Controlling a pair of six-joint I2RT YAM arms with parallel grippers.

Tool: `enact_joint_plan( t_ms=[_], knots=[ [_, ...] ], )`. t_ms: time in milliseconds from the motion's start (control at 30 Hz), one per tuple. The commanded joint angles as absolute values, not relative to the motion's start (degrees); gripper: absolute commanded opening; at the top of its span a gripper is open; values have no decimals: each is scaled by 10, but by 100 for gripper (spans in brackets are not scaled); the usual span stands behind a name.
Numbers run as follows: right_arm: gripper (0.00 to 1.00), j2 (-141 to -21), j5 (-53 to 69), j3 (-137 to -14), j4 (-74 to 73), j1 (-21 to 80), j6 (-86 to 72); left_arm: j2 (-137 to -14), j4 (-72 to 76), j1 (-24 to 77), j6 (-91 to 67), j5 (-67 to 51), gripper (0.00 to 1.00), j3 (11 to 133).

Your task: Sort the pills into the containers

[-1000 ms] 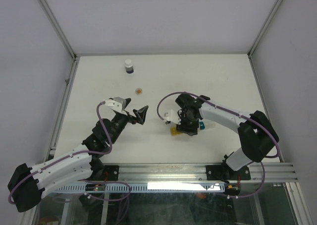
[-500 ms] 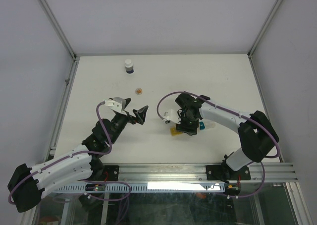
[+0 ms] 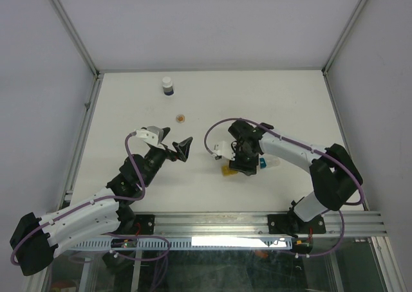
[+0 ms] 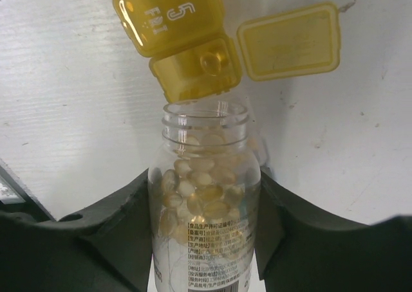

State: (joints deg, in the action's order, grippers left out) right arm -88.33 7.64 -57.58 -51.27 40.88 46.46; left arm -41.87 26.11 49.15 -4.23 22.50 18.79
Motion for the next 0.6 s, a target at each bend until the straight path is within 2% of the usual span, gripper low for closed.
enact_joint_plan(
  t_ms=[0, 33, 133, 200, 300, 367, 400, 467, 567],
  knots=[
    [0, -883, 90, -605, -529, 400, 462, -410, 287, 493, -34, 230, 99, 187],
    [0, -879, 116, -607, -539, 404, 466, -410, 287, 492, -33, 230, 99, 187],
    [0, -864, 33, -575, -483, 414, 460, -410, 287, 493, -34, 230, 99, 187],
    [0, -882, 118, -607, -541, 403, 465, -410, 286, 492, -34, 231, 99, 187],
    [0, -867, 19, -567, -471, 417, 458, -411, 287, 493, -34, 230, 99, 188],
    [0, -886, 109, -605, -538, 403, 464, -410, 285, 492, -34, 231, 99, 188],
    [0, -876, 115, -599, -532, 411, 464, -410, 286, 492, -34, 231, 99, 187],
    [0, -860, 32, -567, -473, 419, 461, -410, 286, 492, -34, 231, 99, 187],
    [0, -877, 113, -599, -528, 408, 464, -409, 286, 492, -34, 231, 99, 187]
  ],
)
